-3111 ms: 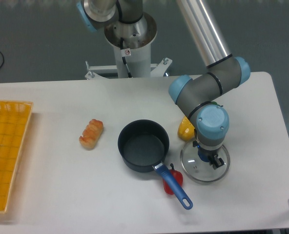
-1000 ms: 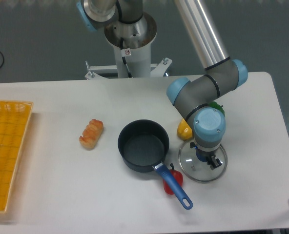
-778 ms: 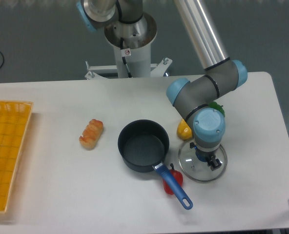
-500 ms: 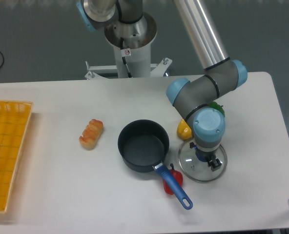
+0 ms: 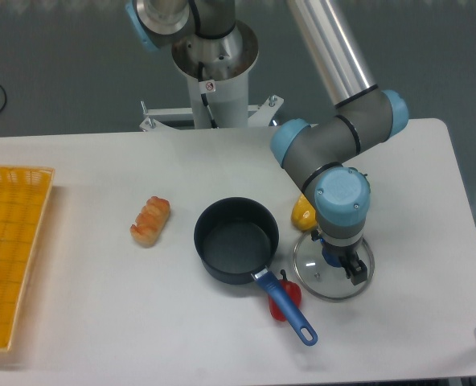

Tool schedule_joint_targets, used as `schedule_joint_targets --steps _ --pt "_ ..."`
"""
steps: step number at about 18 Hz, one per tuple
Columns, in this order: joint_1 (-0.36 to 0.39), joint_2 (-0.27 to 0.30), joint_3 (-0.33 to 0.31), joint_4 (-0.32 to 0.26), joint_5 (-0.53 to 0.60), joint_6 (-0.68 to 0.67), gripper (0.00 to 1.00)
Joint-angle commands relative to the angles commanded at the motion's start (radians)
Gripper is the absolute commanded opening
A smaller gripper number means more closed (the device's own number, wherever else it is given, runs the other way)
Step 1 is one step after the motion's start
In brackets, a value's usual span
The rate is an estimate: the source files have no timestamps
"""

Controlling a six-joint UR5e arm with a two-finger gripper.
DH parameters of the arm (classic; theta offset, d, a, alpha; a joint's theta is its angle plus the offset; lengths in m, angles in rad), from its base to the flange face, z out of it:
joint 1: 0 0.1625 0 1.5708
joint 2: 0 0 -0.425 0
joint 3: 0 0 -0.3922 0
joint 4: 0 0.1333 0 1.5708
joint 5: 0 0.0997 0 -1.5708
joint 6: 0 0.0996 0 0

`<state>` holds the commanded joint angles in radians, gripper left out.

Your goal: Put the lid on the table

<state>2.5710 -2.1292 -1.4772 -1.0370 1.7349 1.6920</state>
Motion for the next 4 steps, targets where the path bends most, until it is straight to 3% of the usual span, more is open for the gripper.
schedule_joint_targets --steps 4 --pt "-0.002 0.049 -0.005 -0.002 -0.021 0.006 1.0"
